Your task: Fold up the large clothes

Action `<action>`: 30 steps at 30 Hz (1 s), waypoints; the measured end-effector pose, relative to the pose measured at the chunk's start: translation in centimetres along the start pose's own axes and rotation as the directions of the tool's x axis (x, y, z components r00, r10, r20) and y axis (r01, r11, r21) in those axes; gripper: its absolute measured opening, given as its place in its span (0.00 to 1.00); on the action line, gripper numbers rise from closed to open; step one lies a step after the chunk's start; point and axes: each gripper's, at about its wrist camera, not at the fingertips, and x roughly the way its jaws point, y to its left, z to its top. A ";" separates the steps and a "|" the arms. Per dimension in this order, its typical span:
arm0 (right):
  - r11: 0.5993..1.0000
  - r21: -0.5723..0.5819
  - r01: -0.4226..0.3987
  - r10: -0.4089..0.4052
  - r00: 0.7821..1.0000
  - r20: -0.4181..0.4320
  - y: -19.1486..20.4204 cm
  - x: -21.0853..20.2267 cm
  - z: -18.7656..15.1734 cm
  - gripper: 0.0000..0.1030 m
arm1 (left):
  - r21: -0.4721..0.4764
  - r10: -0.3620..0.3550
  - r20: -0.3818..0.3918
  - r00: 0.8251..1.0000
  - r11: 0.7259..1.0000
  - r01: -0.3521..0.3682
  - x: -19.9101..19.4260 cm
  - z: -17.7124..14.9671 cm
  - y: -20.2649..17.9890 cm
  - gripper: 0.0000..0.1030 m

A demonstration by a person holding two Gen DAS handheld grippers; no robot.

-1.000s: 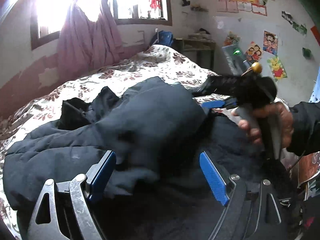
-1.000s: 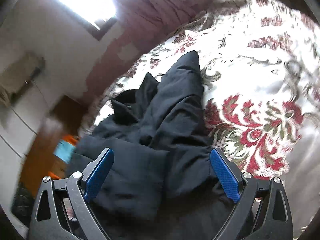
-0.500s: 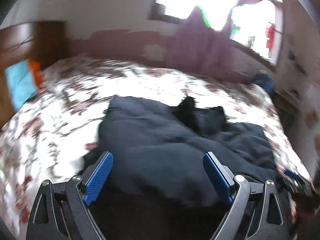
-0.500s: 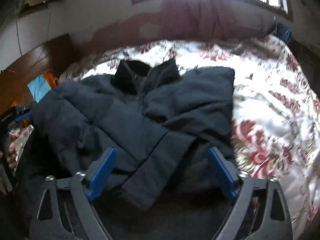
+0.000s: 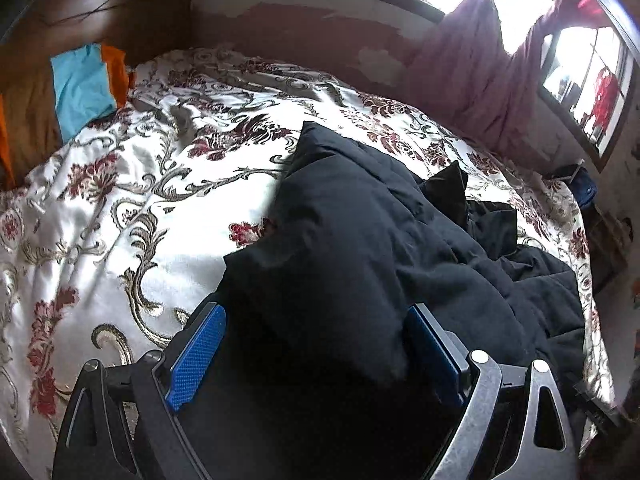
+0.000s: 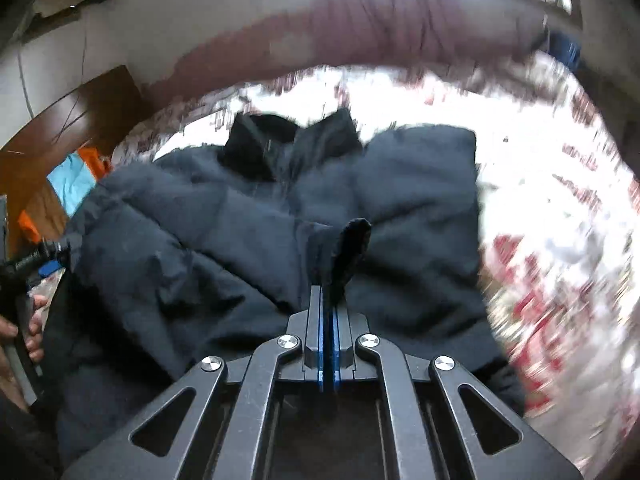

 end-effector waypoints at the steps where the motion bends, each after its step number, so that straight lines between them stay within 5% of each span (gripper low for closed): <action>1: 1.000 -0.001 0.022 -0.022 0.999 0.030 -0.2 -0.7 0.7 0.03 | 0.009 -0.001 0.004 1.000 1.000 0.001 -0.1 0.0 -0.2 0.89; 5: 0.994 0.015 0.111 -0.112 0.989 0.091 -2.0 -1.9 2.8 0.03 | 0.020 -0.027 0.034 0.999 0.999 0.026 -1.0 0.1 -0.8 0.89; 11: 0.987 -0.016 0.161 -0.161 0.987 -0.010 -3.1 2.1 2.1 0.06 | 0.036 0.021 0.023 1.000 0.999 -0.022 -0.7 0.0 -1.2 0.89; 13: 0.988 0.002 0.157 -0.157 0.988 0.000 -2.9 2.2 1.9 0.13 | 0.048 0.072 0.004 0.997 0.996 -0.072 -0.2 0.0 -1.2 0.89; 15: 0.988 0.002 0.155 -0.155 0.988 0.011 -2.9 1.8 2.1 0.32 | 0.036 0.057 0.009 0.998 0.998 -0.058 -0.4 0.0 -0.9 0.89; 17: 0.990 -0.015 0.141 -0.139 0.988 0.074 -2.3 0.7 2.4 0.47 | 0.008 0.025 0.048 0.999 1.000 -0.026 -1.2 0.2 -0.5 0.89; 21: 0.984 -0.126 0.122 -0.097 0.977 0.189 0.8 -0.7 3.5 0.56 | 0.023 -0.054 0.168 0.984 0.998 0.051 -3.0 0.4 -1.1 0.89; 26: 0.978 -0.190 -0.086 0.100 0.993 0.064 4.5 3.3 4.5 0.56 | 0.168 0.036 0.166 0.985 0.984 -0.064 -1.8 -0.2 -4.4 0.89; 30: 0.964 -0.243 -0.109 0.107 0.994 -0.022 6.3 7.3 3.1 0.56 | 0.246 0.135 0.098 0.986 0.957 -0.156 0.9 -1.0 -6.1 0.89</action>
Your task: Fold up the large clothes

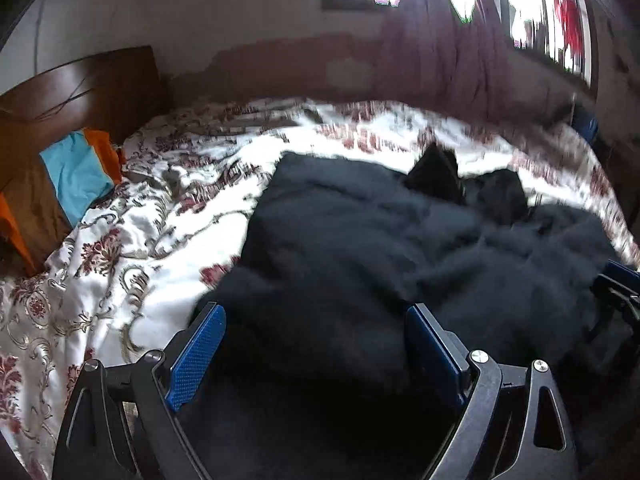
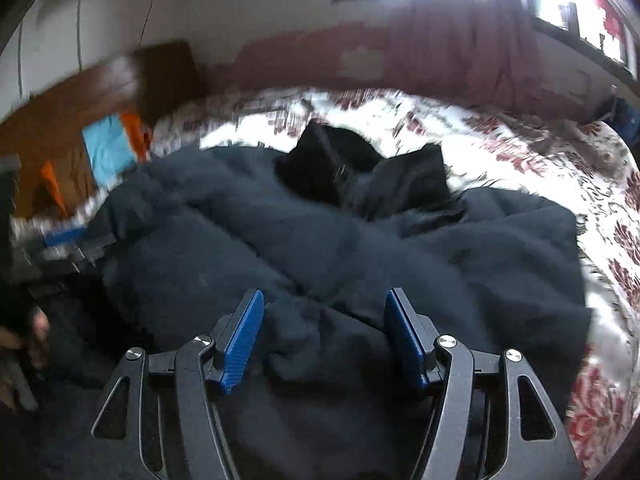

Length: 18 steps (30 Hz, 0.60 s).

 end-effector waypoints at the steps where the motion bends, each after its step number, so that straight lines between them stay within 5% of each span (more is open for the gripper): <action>1: 1.000 -0.019 0.012 -0.013 0.999 -0.036 0.4 1.2 -0.6 0.57 | 0.006 0.010 -0.007 1.000 1.000 -0.010 0.3 0.0 -0.1 0.89; 4: 0.999 -0.037 0.011 -0.013 0.997 -0.073 0.4 3.0 -1.7 0.57 | 0.017 0.039 -0.018 0.999 0.999 -0.039 0.8 -0.2 -0.3 0.99; 18: 0.998 -0.053 0.042 -0.044 0.998 -0.052 0.6 4.4 -2.9 0.59 | 0.049 0.114 -0.014 0.993 0.992 -0.113 3.4 -1.8 -1.6 1.00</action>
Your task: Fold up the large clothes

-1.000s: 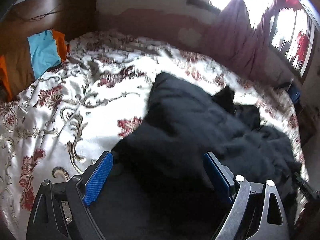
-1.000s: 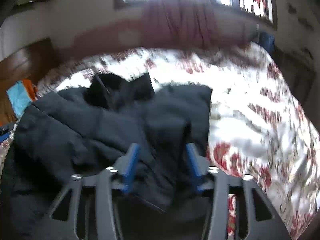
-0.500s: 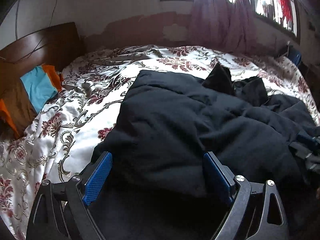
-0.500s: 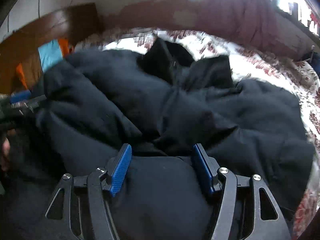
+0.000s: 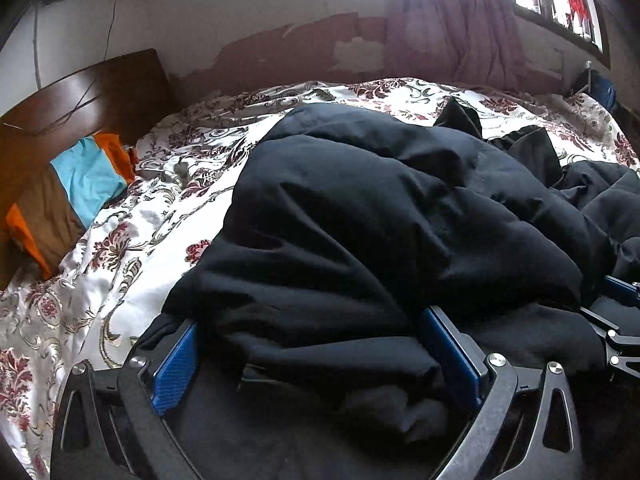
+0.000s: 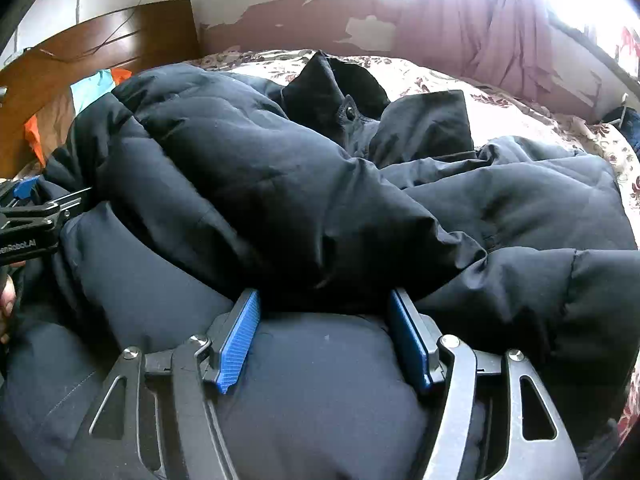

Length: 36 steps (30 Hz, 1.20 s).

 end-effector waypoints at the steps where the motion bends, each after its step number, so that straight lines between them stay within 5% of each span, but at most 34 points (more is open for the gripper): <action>1: 1.000 0.000 0.004 -0.004 1.000 0.003 0.0 0.0 0.0 0.59 | 0.001 0.001 -0.002 1.000 1.000 -0.001 0.1 0.0 0.0 1.00; 19: 0.992 -0.043 0.119 -0.118 0.992 0.034 1.3 -1.1 -0.3 0.70 | -0.105 -0.045 0.071 0.996 0.993 0.052 -2.1 -2.4 1.4 1.00; 23: 0.989 -0.042 0.142 -0.142 0.990 0.001 1.2 -1.5 0.0 0.77 | -0.100 -0.129 -0.059 0.990 0.987 0.123 -3.5 -2.5 2.2 1.00; 27: 0.993 0.034 0.113 -0.108 0.984 -0.141 -0.4 -3.2 0.9 0.79 | 0.010 -0.195 -0.271 0.943 0.979 0.205 -4.7 -1.8 3.1 1.00; 31: 0.996 0.044 0.078 -0.065 0.969 -0.240 -1.4 -5.0 1.1 0.80 | 0.081 -0.236 -0.331 0.913 0.958 0.277 -6.1 0.0 5.0 1.00; 36: 1.000 0.007 0.024 -0.021 0.951 -0.308 -2.6 -6.2 1.5 0.80 | 0.057 -0.271 -0.345 0.899 0.950 0.308 -4.7 3.4 6.6 1.00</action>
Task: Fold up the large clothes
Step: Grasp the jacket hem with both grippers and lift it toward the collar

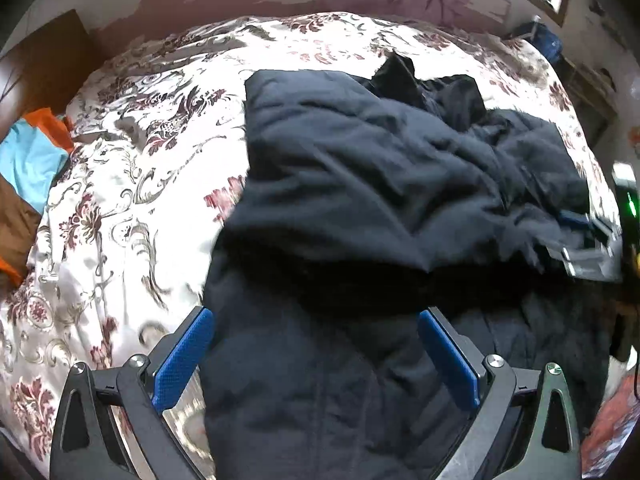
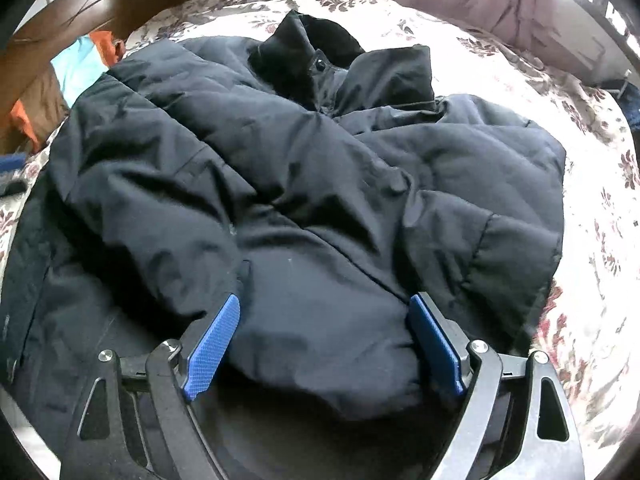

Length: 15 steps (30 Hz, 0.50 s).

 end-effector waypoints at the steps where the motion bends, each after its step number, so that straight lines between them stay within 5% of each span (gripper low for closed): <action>1: 1.000 0.001 -0.009 0.009 1.000 0.000 -0.3 -0.3 0.3 0.80 | -0.021 -0.010 0.003 1.000 1.000 0.010 0.2 1.0 0.3 1.00; 8: 0.996 0.094 -0.006 -0.005 0.994 0.109 -5.5 -1.7 7.2 0.80 | -0.078 -0.083 0.085 0.993 0.993 0.089 0.9 9.8 -1.0 1.00; 15: 0.958 0.283 -0.054 0.039 0.997 0.059 -12.4 3.2 16.4 0.80 | -0.006 -0.114 0.051 0.992 0.993 0.114 6.0 18.6 -5.7 1.00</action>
